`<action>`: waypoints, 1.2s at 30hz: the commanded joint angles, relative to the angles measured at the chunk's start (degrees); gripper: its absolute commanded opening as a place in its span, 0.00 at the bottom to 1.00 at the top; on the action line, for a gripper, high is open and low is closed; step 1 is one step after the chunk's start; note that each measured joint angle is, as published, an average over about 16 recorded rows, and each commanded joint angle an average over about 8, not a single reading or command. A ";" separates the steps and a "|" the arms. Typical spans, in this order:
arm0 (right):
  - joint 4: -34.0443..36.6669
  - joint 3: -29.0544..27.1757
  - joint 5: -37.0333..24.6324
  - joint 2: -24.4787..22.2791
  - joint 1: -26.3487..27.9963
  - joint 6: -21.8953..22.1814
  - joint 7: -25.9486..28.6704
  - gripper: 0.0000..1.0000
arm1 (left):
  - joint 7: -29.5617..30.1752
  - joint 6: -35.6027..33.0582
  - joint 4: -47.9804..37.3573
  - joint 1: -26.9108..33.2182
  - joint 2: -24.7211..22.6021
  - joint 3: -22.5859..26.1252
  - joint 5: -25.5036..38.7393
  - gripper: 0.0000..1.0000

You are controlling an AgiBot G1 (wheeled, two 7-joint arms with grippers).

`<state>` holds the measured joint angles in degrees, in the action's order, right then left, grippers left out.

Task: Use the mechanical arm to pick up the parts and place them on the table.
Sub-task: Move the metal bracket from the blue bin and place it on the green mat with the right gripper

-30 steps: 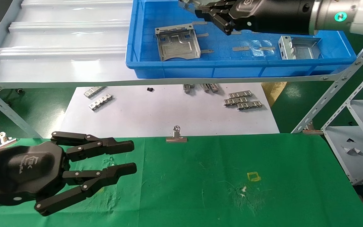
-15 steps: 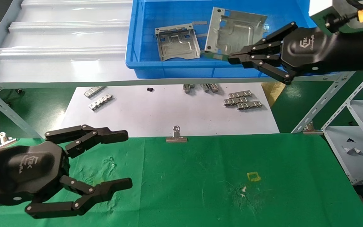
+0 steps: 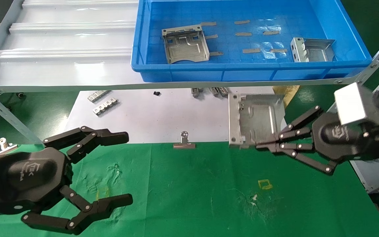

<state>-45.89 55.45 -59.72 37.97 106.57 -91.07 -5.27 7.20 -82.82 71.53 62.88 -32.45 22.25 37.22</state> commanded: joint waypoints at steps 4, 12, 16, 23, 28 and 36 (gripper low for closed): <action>1.84 6.24 -3.23 2.28 -1.17 0.68 -1.09 0.00 | 0.00 0.00 0.00 0.00 0.00 0.00 0.00 1.00; 13.80 12.43 -11.85 11.61 -1.23 2.17 -7.49 0.00 | 0.00 0.00 0.00 0.00 0.00 0.00 0.00 1.00; 19.07 14.02 -14.19 14.79 -1.26 2.25 -11.32 0.00 | 0.00 0.00 0.00 0.00 0.00 0.00 0.00 1.00; 26.51 15.86 -16.67 17.51 -0.90 1.94 -16.72 0.00 | 0.00 0.00 0.00 0.00 0.00 0.00 0.00 1.00; 30.69 16.43 -17.28 19.28 -1.13 2.48 -19.46 0.00 | 0.00 0.00 0.00 0.00 0.00 0.00 0.00 1.00; 35.99 16.72 -17.69 21.60 -1.59 3.84 -22.82 0.22 | 0.00 0.00 0.00 0.00 0.00 0.01 0.00 1.00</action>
<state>-10.16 72.26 -77.54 59.47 105.08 -87.51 -27.88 7.19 -82.82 71.53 62.89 -32.45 22.25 37.22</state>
